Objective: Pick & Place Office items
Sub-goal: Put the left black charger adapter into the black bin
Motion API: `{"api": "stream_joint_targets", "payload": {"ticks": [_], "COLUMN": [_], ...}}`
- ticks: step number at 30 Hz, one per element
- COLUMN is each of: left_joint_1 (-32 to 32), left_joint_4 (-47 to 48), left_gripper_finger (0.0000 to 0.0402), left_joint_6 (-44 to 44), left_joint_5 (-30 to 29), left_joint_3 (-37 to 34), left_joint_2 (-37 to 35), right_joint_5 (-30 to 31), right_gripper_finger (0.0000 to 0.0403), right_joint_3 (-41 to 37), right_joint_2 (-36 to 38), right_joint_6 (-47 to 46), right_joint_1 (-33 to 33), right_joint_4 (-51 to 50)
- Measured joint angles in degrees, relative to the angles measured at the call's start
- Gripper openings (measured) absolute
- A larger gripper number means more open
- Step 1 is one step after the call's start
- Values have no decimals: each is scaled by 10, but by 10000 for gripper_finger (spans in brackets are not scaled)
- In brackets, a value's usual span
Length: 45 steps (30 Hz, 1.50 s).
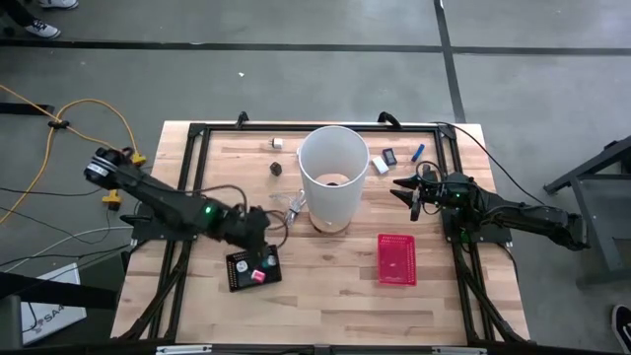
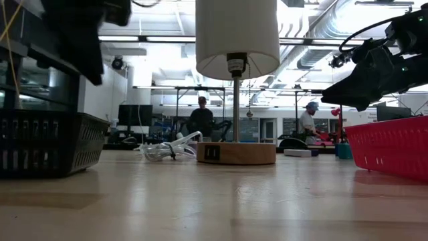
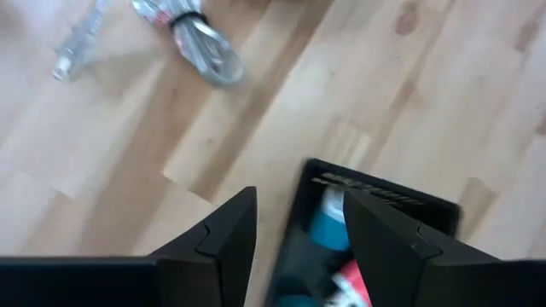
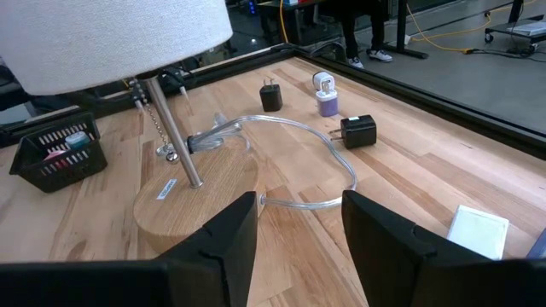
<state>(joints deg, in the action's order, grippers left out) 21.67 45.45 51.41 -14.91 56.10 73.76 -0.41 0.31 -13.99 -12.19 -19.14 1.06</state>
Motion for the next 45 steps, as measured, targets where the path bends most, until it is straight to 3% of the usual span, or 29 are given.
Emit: {"api": "stream_joint_targets", "payload": {"ticks": [4,10,20,34,45], "left_joint_1": [-63,-141,-280,-482,-564], "left_joint_4": [0,3,27,-10,-119], "left_gripper_finger": [170,170,170,170,170], "left_joint_6": [-68,-157,-244,-251,-274], "left_joint_5": [41,53,115,149,192], "left_joint_3": [0,0,-1,-1,-1], "left_joint_2": [0,0,0,10,90], "right_joint_5": [0,0,0,0,0], "right_gripper_finger": [160,160,160,160,160], "right_joint_3": [0,0,0,0,0], "right_joint_2": [0,0,0,0,0], "right_joint_6": [0,0,0,0,0], "right_joint_1": [0,0,0,0,0], "right_joint_4": [0,0,0,0,0]}}
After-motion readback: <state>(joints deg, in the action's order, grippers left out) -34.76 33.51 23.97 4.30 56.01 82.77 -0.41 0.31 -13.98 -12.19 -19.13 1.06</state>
